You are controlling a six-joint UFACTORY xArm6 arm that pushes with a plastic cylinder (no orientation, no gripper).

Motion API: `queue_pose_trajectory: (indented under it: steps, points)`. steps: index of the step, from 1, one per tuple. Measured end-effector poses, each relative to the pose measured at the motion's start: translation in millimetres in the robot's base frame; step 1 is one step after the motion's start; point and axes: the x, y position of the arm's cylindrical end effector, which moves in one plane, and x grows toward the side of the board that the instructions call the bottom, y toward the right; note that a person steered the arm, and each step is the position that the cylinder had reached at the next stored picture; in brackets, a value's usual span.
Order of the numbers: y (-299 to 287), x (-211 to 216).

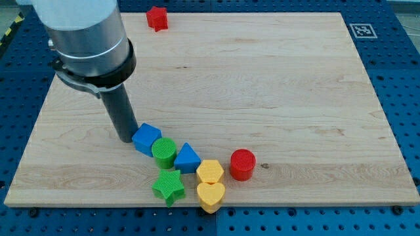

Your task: Move the arm to the top left of the board

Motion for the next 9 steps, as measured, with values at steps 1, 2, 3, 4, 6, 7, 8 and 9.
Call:
queue_pose_trajectory:
  steps: [1, 2, 3, 4, 6, 7, 8, 9]
  points:
    - [-3, 8]
    - [-6, 9]
    - [-6, -17]
    - [-6, -56]
    - [-15, -122]
    - [-45, -127]
    - [-66, -146]
    - [-67, -179]
